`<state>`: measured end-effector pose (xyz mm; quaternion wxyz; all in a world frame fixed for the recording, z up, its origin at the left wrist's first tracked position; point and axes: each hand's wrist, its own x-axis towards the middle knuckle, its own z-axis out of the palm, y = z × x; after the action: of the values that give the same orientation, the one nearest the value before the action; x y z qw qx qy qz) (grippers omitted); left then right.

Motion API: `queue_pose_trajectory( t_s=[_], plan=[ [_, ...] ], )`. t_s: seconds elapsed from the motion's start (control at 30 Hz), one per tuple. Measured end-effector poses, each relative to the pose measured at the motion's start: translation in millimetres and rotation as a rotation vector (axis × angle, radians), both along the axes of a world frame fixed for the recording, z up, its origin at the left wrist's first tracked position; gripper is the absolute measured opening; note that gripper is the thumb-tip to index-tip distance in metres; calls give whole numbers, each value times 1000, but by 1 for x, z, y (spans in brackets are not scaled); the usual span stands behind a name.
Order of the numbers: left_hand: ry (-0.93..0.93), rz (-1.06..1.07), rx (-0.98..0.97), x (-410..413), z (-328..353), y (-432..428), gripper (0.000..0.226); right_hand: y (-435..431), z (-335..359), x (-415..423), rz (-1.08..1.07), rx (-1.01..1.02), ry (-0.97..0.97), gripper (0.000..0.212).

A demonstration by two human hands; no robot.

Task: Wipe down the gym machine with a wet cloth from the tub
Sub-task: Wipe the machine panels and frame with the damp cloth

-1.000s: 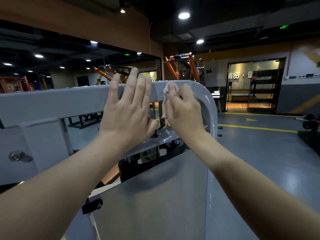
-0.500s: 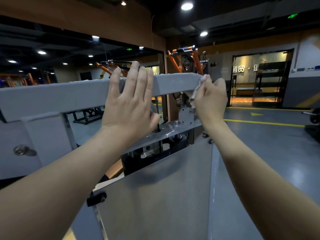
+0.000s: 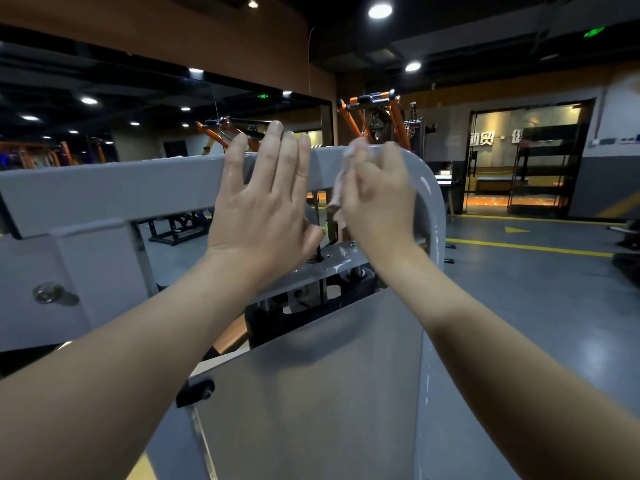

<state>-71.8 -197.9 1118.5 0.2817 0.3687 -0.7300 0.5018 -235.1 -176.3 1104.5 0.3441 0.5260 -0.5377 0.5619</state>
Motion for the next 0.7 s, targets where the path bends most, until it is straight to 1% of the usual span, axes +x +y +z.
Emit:
queue_pose_trajectory(
  t_s=[0.07, 0.1, 0.13, 0.2, 0.23, 0.27, 0.3, 0.33, 0.4, 0.43, 0.47, 0.5, 0.6, 0.67, 0.7],
  plan=[
    [9, -4, 1, 0, 0, -1, 92, 0, -5, 7, 42, 14, 169, 32],
    [5, 2, 1, 0, 0, 0, 92, 0, -4, 0, 47, 21, 173, 34],
    [-1, 6, 1, 0, 0, 1, 92, -2, -2, -10, 22, 14, 123, 33],
    [-2, 1, -4, 0, 0, 1, 92, -2, 5, -28, -41, -9, -79, 31],
    [-4, -1, -5, 0, 0, 1, 91, -3, 6, -32, -67, -14, -144, 31],
    [-9, 2, -6, 0, 0, 1, 91, -6, 5, -30, -82, -29, -152, 31],
    [-13, 6, -6, 0, 0, 2, 91, -8, 5, -23, -79, -48, -109, 31],
    [-11, 7, -7, 0, 0, 1, 91, -9, 3, -13, -69, -62, -23, 31],
    [3, -5, -11, 1, -1, -1, 90, -12, -3, 1, -65, -83, 195, 33],
    [6, -9, -7, 1, -1, -1, 90, -13, -2, -1, -81, -93, 250, 34],
    [4, -12, -3, 0, -1, -1, 91, -16, 1, -8, -99, -102, 250, 34],
    [2, -15, 0, 0, -1, -1, 91, -19, 5, -17, -119, -111, 189, 35],
    [5, -32, 2, 1, -1, 0, 90, -21, 14, -42, -189, -115, -83, 36],
    [-5, -29, -1, 2, 0, 1, 90, -20, 16, -44, -224, -105, -161, 31],
    [-10, -31, 0, 2, -1, 1, 90, -19, 16, -41, -200, -98, -180, 28]
  ],
)
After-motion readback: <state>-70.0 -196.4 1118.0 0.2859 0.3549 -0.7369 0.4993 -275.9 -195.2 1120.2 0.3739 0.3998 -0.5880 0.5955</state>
